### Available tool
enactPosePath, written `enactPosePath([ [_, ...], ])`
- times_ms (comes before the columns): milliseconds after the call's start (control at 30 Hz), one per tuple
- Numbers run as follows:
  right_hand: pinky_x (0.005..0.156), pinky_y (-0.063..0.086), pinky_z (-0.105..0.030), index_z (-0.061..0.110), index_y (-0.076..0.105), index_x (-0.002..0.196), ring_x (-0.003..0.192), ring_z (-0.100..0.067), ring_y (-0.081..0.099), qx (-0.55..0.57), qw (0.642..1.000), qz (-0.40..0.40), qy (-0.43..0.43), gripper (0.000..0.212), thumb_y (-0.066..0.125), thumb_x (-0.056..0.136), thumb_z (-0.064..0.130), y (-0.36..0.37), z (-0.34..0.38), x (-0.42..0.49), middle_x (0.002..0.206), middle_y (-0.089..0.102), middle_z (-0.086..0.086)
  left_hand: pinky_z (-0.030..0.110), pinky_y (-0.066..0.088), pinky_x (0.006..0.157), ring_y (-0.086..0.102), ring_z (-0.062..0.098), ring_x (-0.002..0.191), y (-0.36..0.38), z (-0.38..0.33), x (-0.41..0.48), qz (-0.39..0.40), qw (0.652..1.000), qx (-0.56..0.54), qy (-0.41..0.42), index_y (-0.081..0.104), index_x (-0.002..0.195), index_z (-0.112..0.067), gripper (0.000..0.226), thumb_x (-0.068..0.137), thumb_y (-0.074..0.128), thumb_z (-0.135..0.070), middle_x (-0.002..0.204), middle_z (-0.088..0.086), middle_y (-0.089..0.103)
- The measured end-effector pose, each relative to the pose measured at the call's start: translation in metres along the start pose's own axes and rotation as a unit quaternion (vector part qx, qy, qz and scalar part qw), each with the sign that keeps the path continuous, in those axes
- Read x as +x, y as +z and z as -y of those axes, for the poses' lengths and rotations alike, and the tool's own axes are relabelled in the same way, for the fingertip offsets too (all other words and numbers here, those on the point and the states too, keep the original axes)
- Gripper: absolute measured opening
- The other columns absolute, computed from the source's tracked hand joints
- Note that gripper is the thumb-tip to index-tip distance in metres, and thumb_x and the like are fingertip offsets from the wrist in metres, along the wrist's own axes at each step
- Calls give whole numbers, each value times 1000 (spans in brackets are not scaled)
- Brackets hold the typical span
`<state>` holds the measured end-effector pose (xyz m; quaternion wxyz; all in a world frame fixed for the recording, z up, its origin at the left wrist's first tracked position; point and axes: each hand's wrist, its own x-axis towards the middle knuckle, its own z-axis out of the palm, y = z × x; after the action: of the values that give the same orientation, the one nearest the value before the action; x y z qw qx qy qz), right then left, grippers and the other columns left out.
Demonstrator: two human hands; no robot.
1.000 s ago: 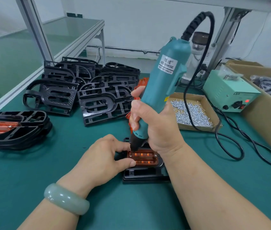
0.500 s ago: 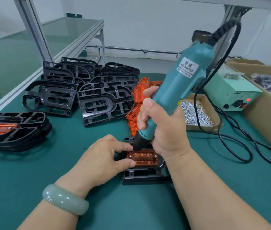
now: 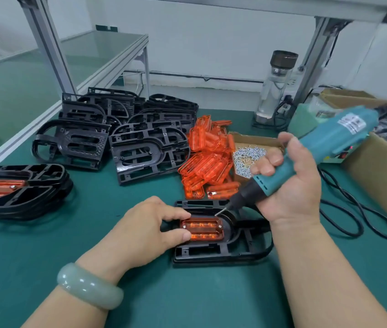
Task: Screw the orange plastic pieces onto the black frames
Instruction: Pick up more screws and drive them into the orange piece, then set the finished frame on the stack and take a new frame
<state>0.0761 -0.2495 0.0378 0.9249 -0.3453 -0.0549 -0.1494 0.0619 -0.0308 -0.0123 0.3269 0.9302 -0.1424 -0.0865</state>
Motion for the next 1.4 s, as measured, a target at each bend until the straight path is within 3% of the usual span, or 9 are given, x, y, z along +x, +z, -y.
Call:
enactPosePath([
  [133, 51, 40, -18, 21, 53, 88, 44, -3, 42, 49, 999, -16, 11, 9, 49, 88, 29, -20, -1, -3, 55, 44, 11, 21, 40, 76, 54, -2, 84, -9, -11, 8, -64, 998, 26, -8, 67, 106, -41, 31, 77, 68, -51, 85, -20, 56],
  [200, 52, 41, -18, 22, 53, 89, 44, -2, 42, 78, 997, -11, 20, 11, 50, 86, 32, -27, -1, -2, 55, 44, 12, 22, 39, 81, 54, 3, 93, -11, -22, 14, -104, 993, 51, 13, 64, 112, -41, 39, 75, 67, -53, 95, -17, 55],
  [367, 52, 42, -16, 21, 58, 89, 45, -1, 43, 139, 989, 37, 43, 35, 80, 64, 30, -39, 0, -3, 57, 44, 13, 33, 38, 103, 43, 15, 120, 1, -49, 29, -10, 988, 132, 74, 50, 132, -34, 65, 74, 69, -55, 127, -6, 47],
  [667, 54, 44, -19, 16, 58, 95, 46, -4, 47, 185, 976, 90, 76, 36, 82, 69, 23, -48, 4, -5, 59, 47, 8, 29, 37, 101, 40, 17, 117, 2, -49, 39, -6, 980, 164, 115, 51, 131, -21, 48, 86, 66, -29, 125, -3, 39],
  [833, 58, 45, -26, 11, 53, 102, 50, -13, 53, 257, 953, 122, 101, 27, 70, 82, 16, -51, 4, -4, 62, 52, -1, 24, 37, 92, 42, 14, 110, -7, -40, 28, -78, 979, 146, 121, 52, 105, -27, 22, 87, 61, -18, 113, -6, 46],
  [1000, 58, 45, -25, 13, 52, 102, 49, -12, 53, 248, 958, 111, 92, 27, 70, 82, 18, -53, 4, -5, 62, 52, 1, 30, 39, 96, 45, 18, 112, -7, -44, 17, -51, 985, 145, 78, 41, 128, -26, 51, 85, 58, -49, 117, -3, 50],
  [1100, 56, 45, -23, 15, 53, 101, 48, -9, 52, 227, 965, 98, 84, 29, 72, 79, 20, -54, 3, -4, 61, 50, 4, 33, 39, 100, 40, 17, 113, 5, -58, 7, 1, 986, 156, 55, 45, 126, -23, 86, 61, 57, -78, 118, -4, 46],
  [1267, 56, 45, -23, 15, 52, 101, 48, -9, 51, 224, 967, 90, 79, 31, 73, 79, 19, -57, 3, -4, 61, 50, 4, 38, 39, 99, 38, 24, 113, 15, -71, -2, 27, 980, 195, 40, 36, 131, -20, 87, 64, 66, -67, 122, 2, 42],
  [1400, 58, 47, -26, 13, 51, 103, 50, -13, 54, 252, 958, 107, 91, 26, 69, 84, 18, -60, 3, -3, 63, 53, 0, 37, 42, 98, 43, 21, 111, -11, -58, -10, 1, 981, 186, 63, 29, 131, -33, 84, 61, 62, -66, 118, -4, 46],
])
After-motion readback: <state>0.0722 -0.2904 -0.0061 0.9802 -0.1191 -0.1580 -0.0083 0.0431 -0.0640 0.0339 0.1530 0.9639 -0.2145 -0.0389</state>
